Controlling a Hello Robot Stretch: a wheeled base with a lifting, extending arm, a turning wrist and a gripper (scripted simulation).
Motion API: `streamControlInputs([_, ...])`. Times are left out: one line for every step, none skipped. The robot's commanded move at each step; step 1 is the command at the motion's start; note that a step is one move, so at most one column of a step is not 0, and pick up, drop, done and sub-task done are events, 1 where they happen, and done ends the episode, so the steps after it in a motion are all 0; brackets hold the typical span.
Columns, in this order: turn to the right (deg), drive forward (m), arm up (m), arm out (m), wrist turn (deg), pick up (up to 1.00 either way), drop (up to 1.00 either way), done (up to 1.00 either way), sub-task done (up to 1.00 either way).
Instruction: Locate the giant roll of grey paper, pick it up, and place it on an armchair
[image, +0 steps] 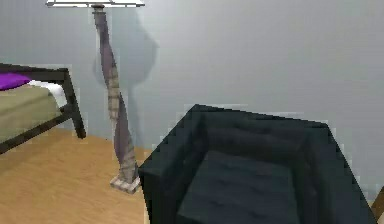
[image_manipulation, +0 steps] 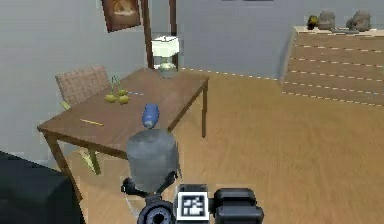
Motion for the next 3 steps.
streamControlInputs([3.0, 0.0, 0.0, 0.0, 0.0, 0.0, 0.0, 0.0, 0.0])
streamControlInputs([0.0, 0.35, 0.0, 0.0, 0.0, 0.0, 0.0, 0.0, 0.0])
streamControlInputs([45.0, 0.0, 0.0, 0.0, 0.0, 0.0, 0.0, 0.0, 0.0])
